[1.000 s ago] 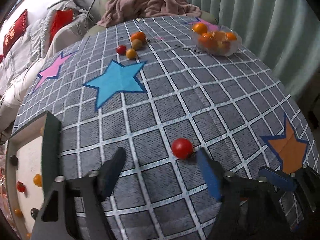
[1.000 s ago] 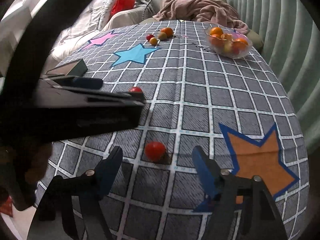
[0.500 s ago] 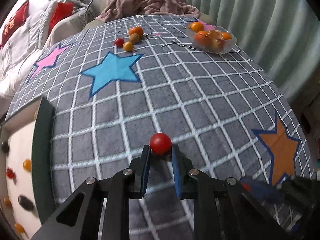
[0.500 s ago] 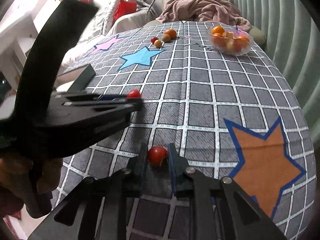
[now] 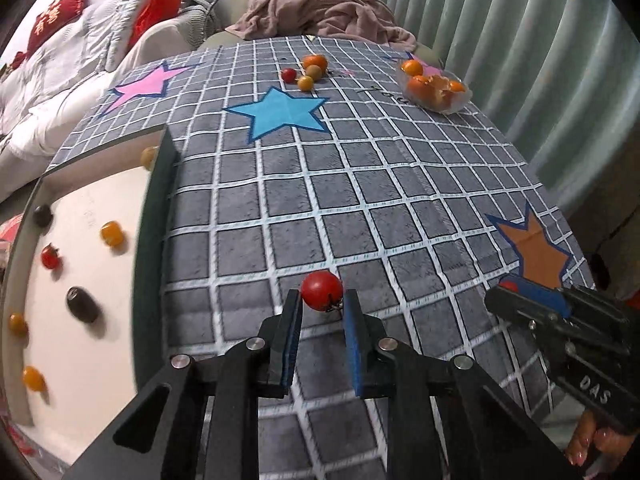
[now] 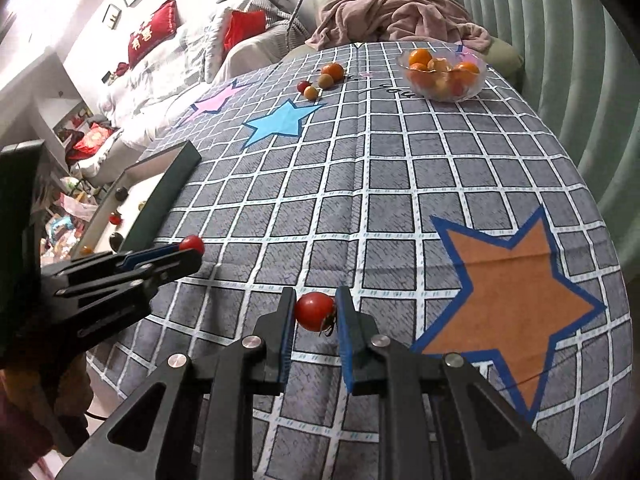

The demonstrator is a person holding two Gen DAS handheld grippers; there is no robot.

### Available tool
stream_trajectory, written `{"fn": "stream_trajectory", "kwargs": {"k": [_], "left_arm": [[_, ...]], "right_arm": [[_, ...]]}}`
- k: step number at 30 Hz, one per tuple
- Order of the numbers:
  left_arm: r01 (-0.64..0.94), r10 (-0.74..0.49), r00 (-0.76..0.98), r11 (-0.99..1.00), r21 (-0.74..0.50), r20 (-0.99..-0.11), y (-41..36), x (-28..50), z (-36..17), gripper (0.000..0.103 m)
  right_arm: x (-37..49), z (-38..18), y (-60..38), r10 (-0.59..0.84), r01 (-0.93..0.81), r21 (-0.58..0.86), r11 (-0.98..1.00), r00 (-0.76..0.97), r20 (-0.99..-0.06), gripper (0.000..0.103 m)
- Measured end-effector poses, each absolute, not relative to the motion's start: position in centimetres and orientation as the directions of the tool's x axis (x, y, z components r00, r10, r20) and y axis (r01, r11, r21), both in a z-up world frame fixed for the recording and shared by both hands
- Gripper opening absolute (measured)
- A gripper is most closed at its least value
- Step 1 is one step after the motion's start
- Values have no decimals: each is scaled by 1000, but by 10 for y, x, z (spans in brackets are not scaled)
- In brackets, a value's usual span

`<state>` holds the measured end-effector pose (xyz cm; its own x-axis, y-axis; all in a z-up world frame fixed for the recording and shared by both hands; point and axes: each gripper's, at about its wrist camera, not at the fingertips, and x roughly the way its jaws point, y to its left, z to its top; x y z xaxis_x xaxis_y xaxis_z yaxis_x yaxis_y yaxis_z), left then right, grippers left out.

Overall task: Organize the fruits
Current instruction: 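Carry both red tomatoes into the white tray and open both tools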

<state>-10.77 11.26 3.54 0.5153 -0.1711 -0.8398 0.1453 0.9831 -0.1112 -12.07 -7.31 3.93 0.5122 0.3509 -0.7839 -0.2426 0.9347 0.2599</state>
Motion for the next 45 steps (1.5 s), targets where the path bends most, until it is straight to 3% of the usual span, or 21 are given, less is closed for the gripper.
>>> {"fn": "stream_trajectory", "kwargs": {"k": [9,17,19,20,21,28,30,34,35,45], "left_arm": [[123,-163,560,986,-113,-812,129,-130,56,22],[116,-136,542,989,-87,-829,131,-131,33,23],[119,-141,531,989,-91,-836,131,-130,28,37],[111,-138,538,990,-93,-831,132,-131,28,69],[96,-125,561,992,-86,-818,133,-133,29,83],[103,-83,572,994,-29,-816,119,-119,24,80],[112,-81,547,993,-23,-833,114,-114,18,54],[115,-73,536,993,-13,-841,111,-114,12,36],[114,-77,536,993,-19,-841,112,-114,12,25],[94,-131,553,991,-94,-823,128,-123,38,23]], "right_arm": [[-129,52,-64,350,-266,241,933,527,-774,22],[-136,42,-67,336,-247,239,939,514,-789,22],[-137,41,-70,337,-242,243,939,513,-789,22],[-136,41,-71,339,-240,247,939,513,-788,22],[-136,40,-72,340,-239,249,938,513,-788,22],[-132,37,-73,350,-238,263,935,507,-788,22],[-133,37,-75,352,-234,267,935,508,-786,22],[-133,38,-76,354,-231,271,934,510,-784,22],[-133,38,-76,355,-231,273,934,509,-784,22],[-127,54,-63,378,-261,280,924,504,-777,22]]}}
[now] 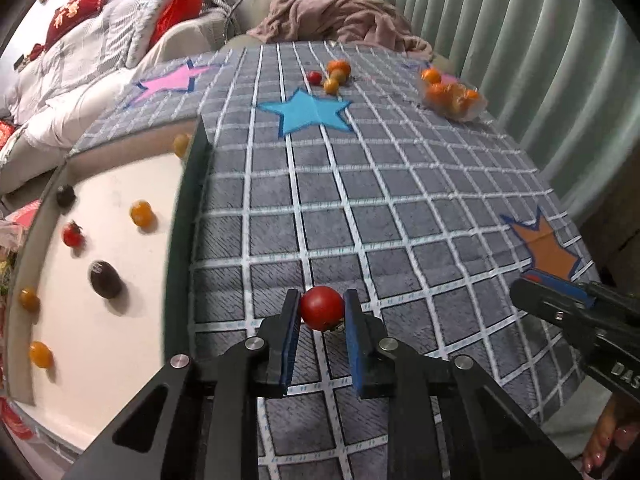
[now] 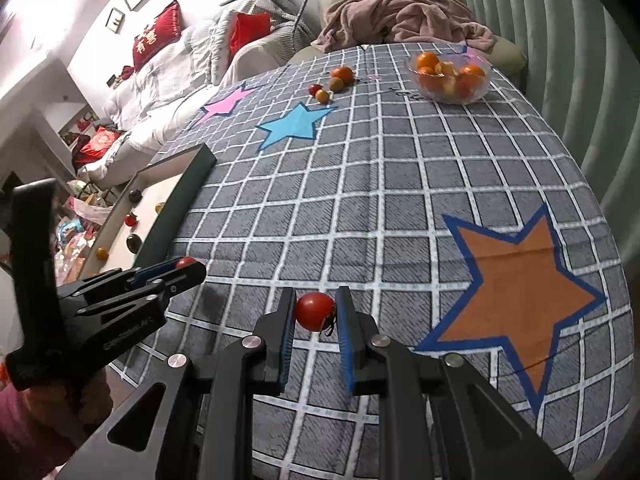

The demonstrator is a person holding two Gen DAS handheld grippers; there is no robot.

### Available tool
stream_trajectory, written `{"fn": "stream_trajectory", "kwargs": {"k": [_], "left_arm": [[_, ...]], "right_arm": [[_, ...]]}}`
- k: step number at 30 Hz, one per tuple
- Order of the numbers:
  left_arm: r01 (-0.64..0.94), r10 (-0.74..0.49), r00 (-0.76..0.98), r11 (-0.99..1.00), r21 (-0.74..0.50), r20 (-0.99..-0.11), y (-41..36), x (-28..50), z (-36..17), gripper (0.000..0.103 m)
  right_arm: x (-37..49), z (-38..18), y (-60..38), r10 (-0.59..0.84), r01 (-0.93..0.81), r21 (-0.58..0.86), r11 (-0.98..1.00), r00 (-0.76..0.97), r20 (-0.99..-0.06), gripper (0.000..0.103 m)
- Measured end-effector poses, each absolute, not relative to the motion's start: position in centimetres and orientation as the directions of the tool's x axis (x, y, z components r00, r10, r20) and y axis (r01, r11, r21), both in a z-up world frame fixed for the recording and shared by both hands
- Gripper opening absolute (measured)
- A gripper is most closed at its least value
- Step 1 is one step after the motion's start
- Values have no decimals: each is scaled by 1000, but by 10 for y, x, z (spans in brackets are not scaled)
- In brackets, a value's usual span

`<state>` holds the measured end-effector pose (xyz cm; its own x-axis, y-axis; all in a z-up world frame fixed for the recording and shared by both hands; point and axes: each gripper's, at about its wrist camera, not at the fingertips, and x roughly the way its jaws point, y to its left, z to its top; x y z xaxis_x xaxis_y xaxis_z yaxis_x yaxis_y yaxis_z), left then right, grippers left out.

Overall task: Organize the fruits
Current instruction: 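Carry both red tomatoes into the white tray and open both tools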

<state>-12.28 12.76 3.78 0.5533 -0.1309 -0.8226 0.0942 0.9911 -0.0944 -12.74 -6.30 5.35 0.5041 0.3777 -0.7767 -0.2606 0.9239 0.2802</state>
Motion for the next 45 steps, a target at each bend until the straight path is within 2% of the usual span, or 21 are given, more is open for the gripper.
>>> {"fn": "stream_trajectory", "kwargs": {"k": [10,21,30,45], "left_arm": [[41,-100,617,995,-95,-780,164,-132,78,23],[-70,-31,636,993,-98,-771,230,-141,83,23],[-197,72,594,979,-58,-801,285,-139,63,23],[-234,147,489,972,33,-860,298,-128,15,23]], "right_arm": [[-114,85,-17,433,-351,283,893,489,-757,22],[-104,102,55,480,-470,261,843,441,-758,22],[-89,92,116,509,-540,272,797,357,-783,22],[-86,38,191,419,-666,191,721,200,-886,22]]}}
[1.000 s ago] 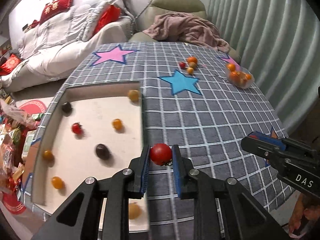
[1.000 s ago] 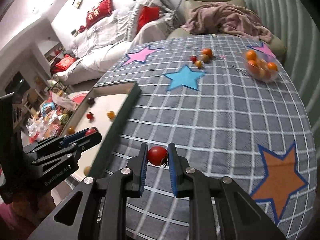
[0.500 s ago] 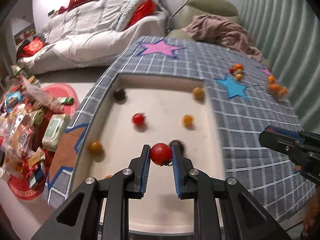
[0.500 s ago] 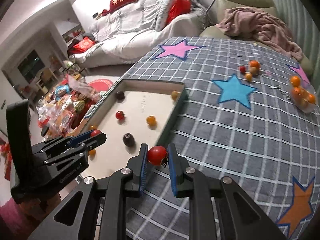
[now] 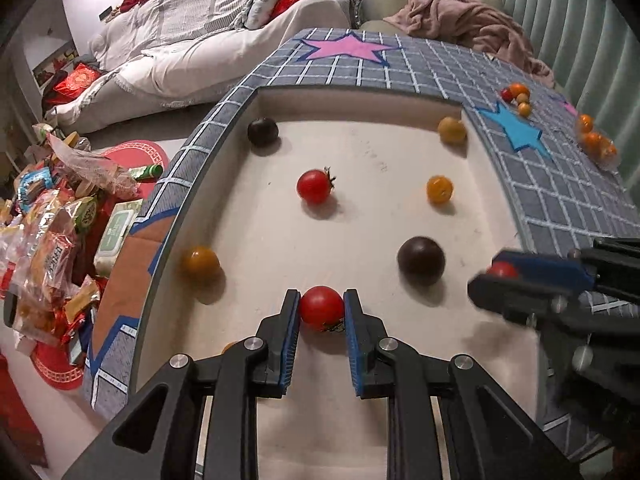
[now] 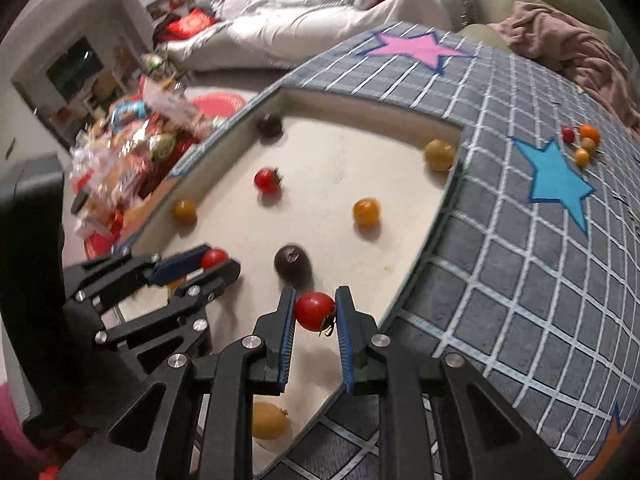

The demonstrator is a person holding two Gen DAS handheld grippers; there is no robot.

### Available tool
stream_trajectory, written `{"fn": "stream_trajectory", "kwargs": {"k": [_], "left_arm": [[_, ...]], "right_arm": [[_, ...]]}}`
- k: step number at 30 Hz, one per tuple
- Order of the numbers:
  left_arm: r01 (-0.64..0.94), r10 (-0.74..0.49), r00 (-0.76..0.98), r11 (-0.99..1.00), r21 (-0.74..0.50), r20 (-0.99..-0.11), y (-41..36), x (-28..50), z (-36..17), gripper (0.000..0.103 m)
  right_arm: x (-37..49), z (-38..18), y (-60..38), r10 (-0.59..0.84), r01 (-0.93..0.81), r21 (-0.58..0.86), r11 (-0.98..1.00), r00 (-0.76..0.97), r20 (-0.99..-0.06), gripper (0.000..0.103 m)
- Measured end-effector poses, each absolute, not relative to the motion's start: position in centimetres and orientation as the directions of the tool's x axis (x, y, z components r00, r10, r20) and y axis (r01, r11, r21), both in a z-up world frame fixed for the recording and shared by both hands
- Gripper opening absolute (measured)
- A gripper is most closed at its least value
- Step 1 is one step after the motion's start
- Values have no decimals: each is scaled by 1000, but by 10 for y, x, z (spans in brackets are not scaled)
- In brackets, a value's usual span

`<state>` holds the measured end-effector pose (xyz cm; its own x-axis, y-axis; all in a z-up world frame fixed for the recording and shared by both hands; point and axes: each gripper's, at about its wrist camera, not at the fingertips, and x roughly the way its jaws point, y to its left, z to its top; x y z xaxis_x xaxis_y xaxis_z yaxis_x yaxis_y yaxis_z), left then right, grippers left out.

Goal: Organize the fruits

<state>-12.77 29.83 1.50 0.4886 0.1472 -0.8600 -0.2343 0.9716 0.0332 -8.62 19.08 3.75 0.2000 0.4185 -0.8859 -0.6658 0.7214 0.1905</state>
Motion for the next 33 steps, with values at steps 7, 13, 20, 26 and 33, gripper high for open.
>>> {"fn": "stream_trajectory", "kwargs": {"k": [7,13,20,26,33], "left_arm": [[-221,172,493,973,69,-853,294,-128,16,24],[-293,213,486,954,72,-848,309,-134,15,73],[-310,217,477,948,69,-852,318,-139,15,73],[-310,222,494,948,68,-840,313,-145,22,101],[-288,188,486,956,47,-853,308,-151,29,101]], "right_arm": [[-89,30,194,404,-676,184,713,182,-897,27],[-86,31,195,412,-675,200,710,168,-896,36],[-87,45,192,439,-667,202,718,208,-874,78],[-89,64,185,440,-654,181,735,256,-861,92],[-94,79,173,437,-636,175,752,281,-854,103]]}}
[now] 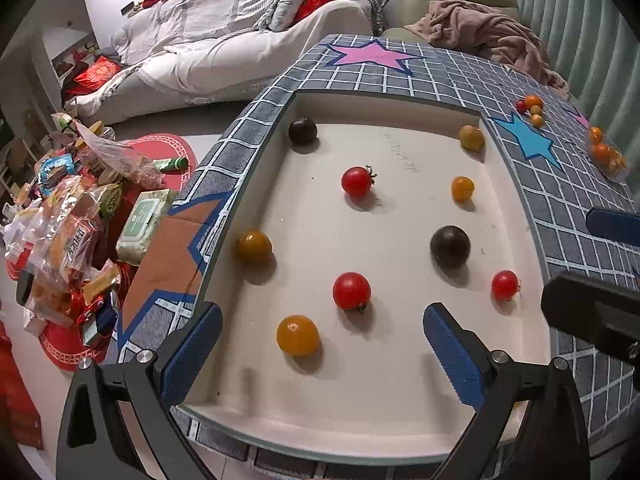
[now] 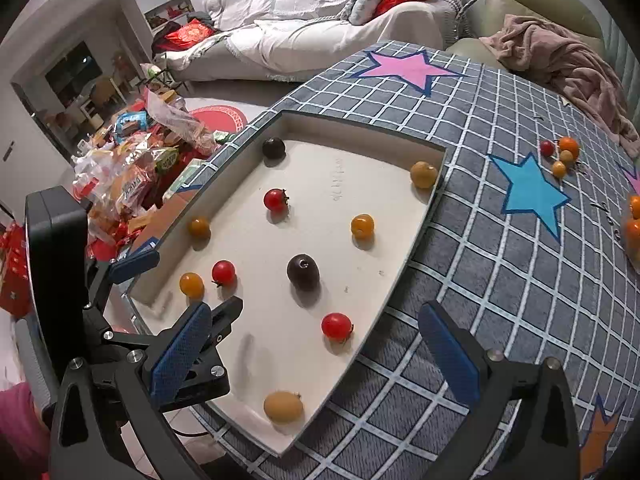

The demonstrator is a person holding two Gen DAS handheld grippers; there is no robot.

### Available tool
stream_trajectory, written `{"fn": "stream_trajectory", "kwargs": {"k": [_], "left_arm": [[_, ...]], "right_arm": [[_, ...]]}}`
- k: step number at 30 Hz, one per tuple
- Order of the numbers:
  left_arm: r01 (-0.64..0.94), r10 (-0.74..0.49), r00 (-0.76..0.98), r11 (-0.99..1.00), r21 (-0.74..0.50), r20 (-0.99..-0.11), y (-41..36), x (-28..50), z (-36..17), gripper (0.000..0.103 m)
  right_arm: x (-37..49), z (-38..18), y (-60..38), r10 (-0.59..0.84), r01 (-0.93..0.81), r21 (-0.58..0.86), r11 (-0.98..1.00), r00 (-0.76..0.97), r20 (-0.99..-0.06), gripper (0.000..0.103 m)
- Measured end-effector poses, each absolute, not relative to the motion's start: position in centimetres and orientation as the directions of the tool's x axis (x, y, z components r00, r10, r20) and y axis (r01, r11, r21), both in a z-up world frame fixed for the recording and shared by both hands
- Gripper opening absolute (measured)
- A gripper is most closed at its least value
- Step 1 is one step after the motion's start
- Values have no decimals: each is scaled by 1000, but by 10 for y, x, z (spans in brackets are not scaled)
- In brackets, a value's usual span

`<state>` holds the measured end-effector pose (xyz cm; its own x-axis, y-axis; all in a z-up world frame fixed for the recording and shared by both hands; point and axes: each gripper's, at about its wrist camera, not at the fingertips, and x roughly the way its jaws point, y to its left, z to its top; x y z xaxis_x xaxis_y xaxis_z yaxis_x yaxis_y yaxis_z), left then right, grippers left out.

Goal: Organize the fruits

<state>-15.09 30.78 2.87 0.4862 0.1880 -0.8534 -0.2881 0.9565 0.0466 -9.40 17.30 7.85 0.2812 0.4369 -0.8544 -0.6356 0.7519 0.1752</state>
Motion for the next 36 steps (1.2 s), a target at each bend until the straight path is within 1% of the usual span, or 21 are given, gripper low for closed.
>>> {"fn": "stream_trajectory", "kwargs": {"k": [7,15,22,36], "left_arm": [[-253,132,478,967,8,-868,298,-161,33,101],[-277,184,474,959,53,-861,289,-179,42,101],[-297,218,471,951,79,-854,282,-197,49,101],[-295,251,473,948,117,-844,271,-213,59,101]], "right_arm": [[-104,90,165,430,-627,164,762,299,-852,103],[-117,97,157,404,-619,134,774,320,-857,103],[-131,100,152,409,-628,135,766,314,-857,103],[-145,104,145,416,-637,133,759,318,-852,103]]}}
